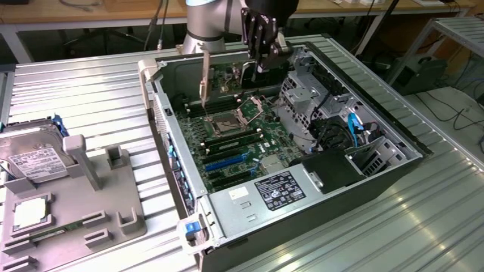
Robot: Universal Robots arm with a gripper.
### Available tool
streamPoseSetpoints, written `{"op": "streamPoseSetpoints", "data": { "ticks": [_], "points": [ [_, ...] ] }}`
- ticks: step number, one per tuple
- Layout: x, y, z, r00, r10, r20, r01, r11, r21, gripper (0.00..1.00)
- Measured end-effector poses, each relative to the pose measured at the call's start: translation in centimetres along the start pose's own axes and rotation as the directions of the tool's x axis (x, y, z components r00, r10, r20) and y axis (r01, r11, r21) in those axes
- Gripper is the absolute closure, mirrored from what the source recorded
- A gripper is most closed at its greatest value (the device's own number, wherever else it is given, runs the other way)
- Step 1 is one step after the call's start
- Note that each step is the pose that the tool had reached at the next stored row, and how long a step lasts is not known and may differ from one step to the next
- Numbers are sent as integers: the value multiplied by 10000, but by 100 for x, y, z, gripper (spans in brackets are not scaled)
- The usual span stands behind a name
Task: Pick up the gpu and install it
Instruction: 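Insert the gpu into the slot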
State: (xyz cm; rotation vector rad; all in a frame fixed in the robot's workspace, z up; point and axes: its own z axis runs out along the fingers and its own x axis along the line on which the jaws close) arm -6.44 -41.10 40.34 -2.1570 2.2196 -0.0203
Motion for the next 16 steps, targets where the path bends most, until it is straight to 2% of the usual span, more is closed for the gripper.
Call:
{"op": "streamPoseSetpoints", "data": {
  "ticks": [7,16],
  "points": [
    [2,0,102,10000,-1,1,1,10000,27,72],
    [20,9,300,10000,2,1,-2,10000,30,72]
  ]
}}
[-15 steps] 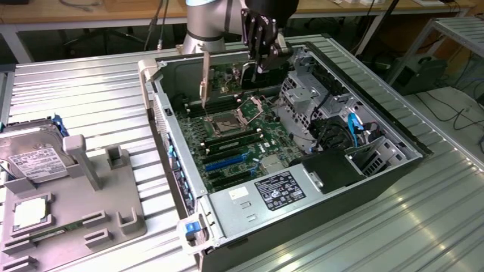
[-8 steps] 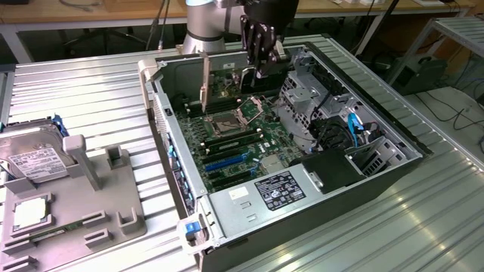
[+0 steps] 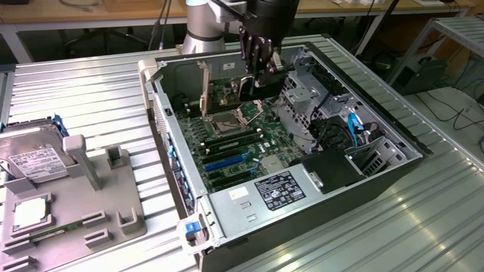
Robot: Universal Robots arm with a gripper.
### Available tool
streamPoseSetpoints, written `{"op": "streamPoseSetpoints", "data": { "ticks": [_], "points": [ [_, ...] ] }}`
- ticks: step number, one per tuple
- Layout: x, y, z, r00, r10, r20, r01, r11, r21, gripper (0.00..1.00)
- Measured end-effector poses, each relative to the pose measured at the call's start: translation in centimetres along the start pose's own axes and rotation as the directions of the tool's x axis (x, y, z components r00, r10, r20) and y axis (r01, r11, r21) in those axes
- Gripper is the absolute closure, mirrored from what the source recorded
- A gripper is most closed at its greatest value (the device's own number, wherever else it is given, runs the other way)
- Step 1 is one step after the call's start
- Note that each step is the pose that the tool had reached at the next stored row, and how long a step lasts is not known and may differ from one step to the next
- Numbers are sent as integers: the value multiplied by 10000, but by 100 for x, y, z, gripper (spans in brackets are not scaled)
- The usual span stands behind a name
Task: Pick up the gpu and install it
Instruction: 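Insert the gpu into the slot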
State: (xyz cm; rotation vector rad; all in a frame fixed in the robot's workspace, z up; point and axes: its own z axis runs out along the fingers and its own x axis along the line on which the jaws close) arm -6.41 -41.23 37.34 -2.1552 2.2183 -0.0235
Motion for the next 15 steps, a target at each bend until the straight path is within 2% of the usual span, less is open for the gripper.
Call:
{"op": "streamPoseSetpoints", "data": {
  "ticks": [5,8,9,11,15],
  "points": [
    [11,7,108,10000,25,-2,-25,10000,0,72],
    [12,15,139,10000,26,-4,-26,10000,-7,72],
    [12,15,154,10000,25,-10,-25,10000,-10,72],
    [12,18,168,10000,20,-66,-20,10000,-9,72],
    [17,22,194,10000,18,-83,-18,10000,-9,72]
  ]
}}
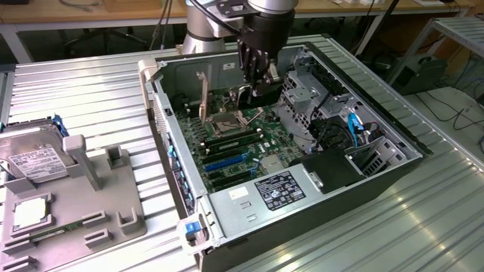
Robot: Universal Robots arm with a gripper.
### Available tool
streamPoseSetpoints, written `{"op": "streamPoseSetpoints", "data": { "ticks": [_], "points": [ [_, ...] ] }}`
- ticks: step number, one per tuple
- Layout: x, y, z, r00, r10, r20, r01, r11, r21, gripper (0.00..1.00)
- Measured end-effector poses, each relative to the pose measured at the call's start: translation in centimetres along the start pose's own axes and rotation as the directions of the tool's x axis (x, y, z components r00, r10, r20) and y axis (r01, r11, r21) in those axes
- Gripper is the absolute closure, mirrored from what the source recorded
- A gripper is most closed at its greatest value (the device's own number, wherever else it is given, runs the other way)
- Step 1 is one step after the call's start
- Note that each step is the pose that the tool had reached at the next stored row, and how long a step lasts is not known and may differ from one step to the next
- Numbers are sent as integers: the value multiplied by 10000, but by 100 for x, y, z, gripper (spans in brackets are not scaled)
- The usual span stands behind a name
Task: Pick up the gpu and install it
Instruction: 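Insert the gpu into the slot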
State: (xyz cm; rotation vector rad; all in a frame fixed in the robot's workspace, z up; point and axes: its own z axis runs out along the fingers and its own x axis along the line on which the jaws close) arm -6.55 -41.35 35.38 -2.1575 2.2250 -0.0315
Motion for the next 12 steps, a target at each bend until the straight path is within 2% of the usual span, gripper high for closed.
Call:
{"op": "streamPoseSetpoints", "data": {
  "ticks": [2,6,9,11,12],
  "points": [
    [0,4,7,10000,-1,-36,1,10000,1,72],
    [4,70,46,10000,-6,-38,6,10000,2,72],
    [63,74,79,9999,-126,-44,126,9999,-8,72],
    [75,74,87,9998,-135,-158,135,9999,-8,72],
    [79,77,96,9997,-139,-193,139,9999,-8,72]
  ]
}}
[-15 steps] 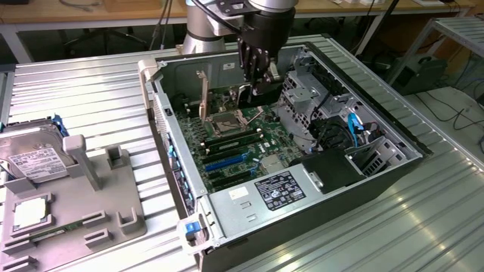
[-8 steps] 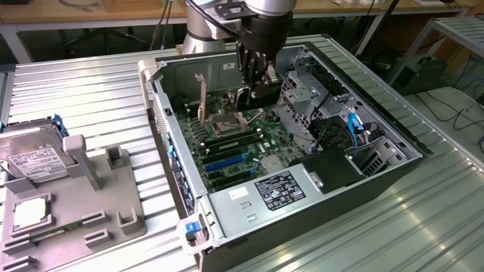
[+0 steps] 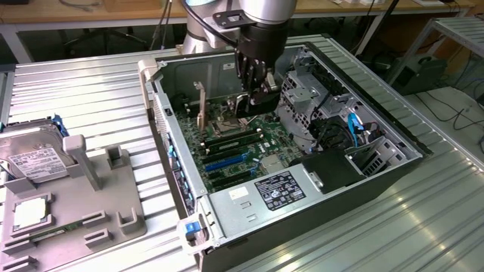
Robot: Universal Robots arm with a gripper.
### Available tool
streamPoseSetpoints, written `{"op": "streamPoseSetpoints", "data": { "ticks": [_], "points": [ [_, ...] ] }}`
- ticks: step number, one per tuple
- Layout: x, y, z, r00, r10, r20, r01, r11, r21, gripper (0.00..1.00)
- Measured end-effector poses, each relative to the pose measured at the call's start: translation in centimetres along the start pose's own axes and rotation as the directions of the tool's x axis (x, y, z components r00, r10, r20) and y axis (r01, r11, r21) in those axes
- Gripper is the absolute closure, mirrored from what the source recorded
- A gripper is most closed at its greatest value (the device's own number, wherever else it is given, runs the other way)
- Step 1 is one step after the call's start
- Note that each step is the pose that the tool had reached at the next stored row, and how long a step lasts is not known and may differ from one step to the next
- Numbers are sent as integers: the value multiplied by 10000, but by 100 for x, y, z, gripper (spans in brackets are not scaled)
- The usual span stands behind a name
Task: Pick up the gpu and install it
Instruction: 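Insert the gpu into the slot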
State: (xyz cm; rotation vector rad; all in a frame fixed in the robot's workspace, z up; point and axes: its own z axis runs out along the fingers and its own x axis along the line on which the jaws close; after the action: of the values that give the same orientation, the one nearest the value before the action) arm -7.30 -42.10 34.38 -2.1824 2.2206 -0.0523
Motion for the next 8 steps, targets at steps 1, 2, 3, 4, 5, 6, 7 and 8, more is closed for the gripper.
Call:
{"op": "streamPoseSetpoints", "data": {
  "ticks": [1,2,3,4,5,6,7,8],
  "points": [
    [2,10,12,10000,-5,-4,5,10000,-2,72],
    [5,24,24,10000,-14,-8,14,10000,-4,72],
    [9,39,32,10000,-20,-10,20,10000,-6,72],
    [25,53,38,10000,-31,-14,31,10000,-9,72],
    [44,56,39,10000,-36,-12,36,10000,-9,72],
    [78,58,41,10000,-37,-14,37,10000,-8,72],
    [108,59,41,10000,-37,-16,37,10000,-9,72],
    [138,60,43,10000,-37,-18,37,10000,-9,72]
  ]
}}
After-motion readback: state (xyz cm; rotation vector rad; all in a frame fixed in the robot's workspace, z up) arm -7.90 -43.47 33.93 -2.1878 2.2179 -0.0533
